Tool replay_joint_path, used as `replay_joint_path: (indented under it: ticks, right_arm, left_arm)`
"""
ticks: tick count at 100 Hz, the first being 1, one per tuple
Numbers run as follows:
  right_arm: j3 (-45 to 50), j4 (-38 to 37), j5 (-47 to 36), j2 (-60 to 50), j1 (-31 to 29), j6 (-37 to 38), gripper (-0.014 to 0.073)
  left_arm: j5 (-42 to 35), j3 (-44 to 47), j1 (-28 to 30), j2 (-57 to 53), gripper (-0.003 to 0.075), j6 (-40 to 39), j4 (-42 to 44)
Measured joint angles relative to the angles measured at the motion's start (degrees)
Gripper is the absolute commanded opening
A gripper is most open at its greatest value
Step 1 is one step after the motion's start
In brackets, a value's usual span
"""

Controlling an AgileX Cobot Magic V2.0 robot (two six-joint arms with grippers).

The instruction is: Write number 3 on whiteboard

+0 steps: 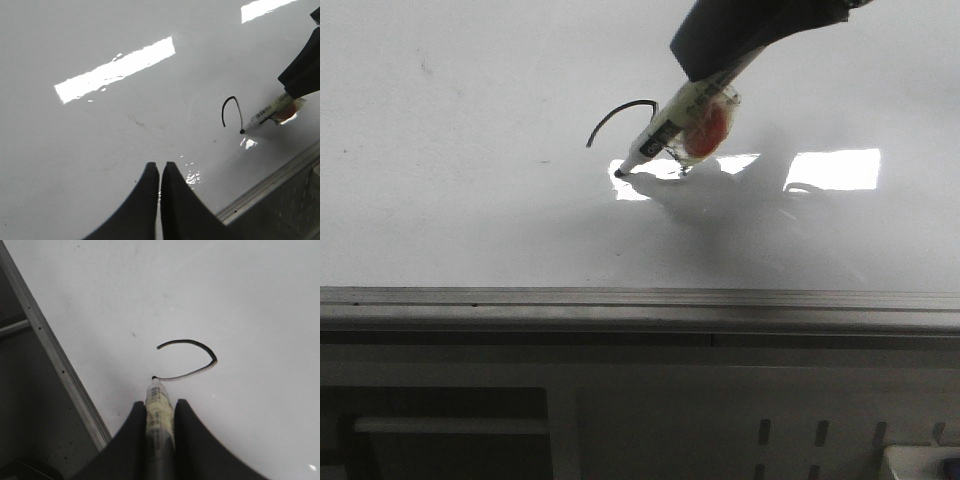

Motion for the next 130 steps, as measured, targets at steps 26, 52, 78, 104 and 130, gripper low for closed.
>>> replay_joint_path:
  ticks: [26, 52, 78, 104, 130]
  right_arm:
    - [0.1, 1.4, 5.2, -4.3, -5.5, 0.3, -0.0054]
    - [1.8, 0.8, 4.4, -5.0, -4.6, 2.3, -0.0053]
    - [3.7, 4.3, 2.7, 1.4, 2.7, 3.5, -0.0053]
    - [2.1, 4.5, 3.9, 1.5, 3.3, 4.3, -0.0054]
    - [-14.7, -0.4, 9.1, -8.1, 5.7, 4.3, -0.0054]
  left_arm:
    - [0.0, 0.0, 0.0, 0.0, -0.002, 0.0, 0.0]
    - [0.0, 0.0, 0.0, 0.0, -0.002, 0.0, 0.0]
    - [-0.1, 0.0, 0.0, 0.0, -0.002, 0.0, 0.0]
    - [-0.1, 0.0, 0.0, 0.0, -0.002, 0.0, -0.1]
    - [-0.5, 0.0, 0.0, 0.0, 0.0036, 0.1, -1.4]
